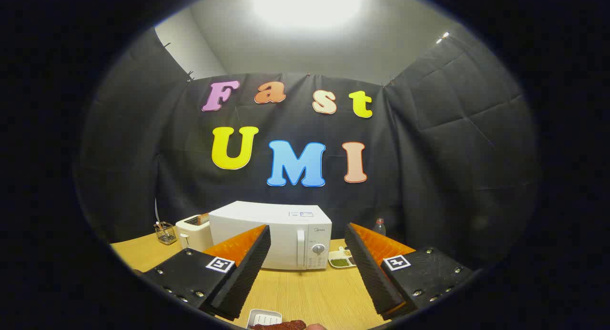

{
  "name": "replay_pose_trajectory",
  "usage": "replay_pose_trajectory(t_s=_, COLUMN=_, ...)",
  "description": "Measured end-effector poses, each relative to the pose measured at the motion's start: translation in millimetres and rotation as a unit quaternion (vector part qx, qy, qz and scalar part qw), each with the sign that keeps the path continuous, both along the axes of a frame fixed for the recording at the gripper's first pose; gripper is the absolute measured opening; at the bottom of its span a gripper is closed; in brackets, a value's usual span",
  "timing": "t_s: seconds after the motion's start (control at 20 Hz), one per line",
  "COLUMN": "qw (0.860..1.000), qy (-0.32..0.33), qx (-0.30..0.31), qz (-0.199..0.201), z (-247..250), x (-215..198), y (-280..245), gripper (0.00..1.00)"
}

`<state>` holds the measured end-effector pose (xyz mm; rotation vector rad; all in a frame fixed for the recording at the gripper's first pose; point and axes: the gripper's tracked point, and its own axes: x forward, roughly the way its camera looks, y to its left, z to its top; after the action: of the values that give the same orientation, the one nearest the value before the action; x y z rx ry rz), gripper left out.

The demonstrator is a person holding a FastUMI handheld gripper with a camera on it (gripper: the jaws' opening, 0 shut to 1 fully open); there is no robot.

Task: Open the microwave, put the food inside, and close the microwave door.

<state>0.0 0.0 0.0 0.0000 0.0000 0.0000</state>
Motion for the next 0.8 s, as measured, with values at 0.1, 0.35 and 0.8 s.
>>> replay_pose_trajectory(t_s=0.1, qw=1.000, qy=0.005, qx=0.004, qz=-0.001, z=-2.3, x=-0.4, y=-2.4, gripper=0.98)
replay_pose_trajectory(t_s=0.35, qw=1.000, qy=0.000, qx=0.000, qz=0.000, z=2.3, x=-3.9, y=-5.4, gripper=0.98)
replay_pose_trajectory(t_s=0.8, qw=1.000, qy=0.006, qx=0.009, qz=-0.004, z=-4.5, x=-7.3, y=-11.4, gripper=0.98)
